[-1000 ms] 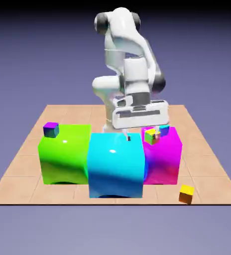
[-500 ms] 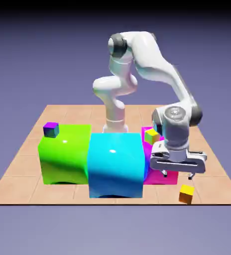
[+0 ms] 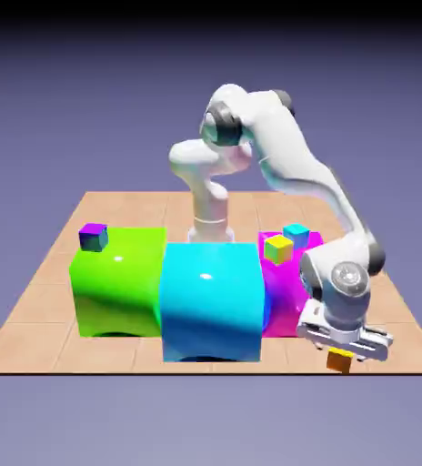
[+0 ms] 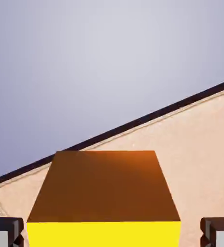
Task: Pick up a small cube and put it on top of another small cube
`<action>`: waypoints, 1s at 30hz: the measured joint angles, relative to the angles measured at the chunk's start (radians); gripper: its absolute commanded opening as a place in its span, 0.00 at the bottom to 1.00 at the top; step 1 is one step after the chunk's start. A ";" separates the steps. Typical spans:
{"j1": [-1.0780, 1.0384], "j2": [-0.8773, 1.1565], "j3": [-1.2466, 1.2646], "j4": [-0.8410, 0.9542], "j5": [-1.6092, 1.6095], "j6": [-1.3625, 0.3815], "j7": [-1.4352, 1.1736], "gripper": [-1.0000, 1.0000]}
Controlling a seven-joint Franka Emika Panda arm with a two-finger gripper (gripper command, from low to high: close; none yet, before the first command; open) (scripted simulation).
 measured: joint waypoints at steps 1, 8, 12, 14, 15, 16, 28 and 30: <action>0.000 0.000 0.000 0.000 0.000 0.000 0.000 0.00; 0.180 -0.081 -0.217 0.023 0.163 -0.113 -0.094 0.00; 0.270 -0.122 -0.327 0.034 0.243 -0.171 -0.141 0.00; 0.287 -0.158 -0.362 0.056 0.214 -0.156 -0.144 0.00; 0.284 -0.194 -0.393 0.063 0.187 -0.159 -0.162 0.00; 0.253 -0.230 -0.419 0.048 0.164 -0.185 -0.200 0.00; -0.142 -0.666 -0.736 -0.124 -0.114 -0.507 -0.655 0.00; -0.204 -0.738 -0.789 -0.153 -0.161 -0.560 -0.731 0.00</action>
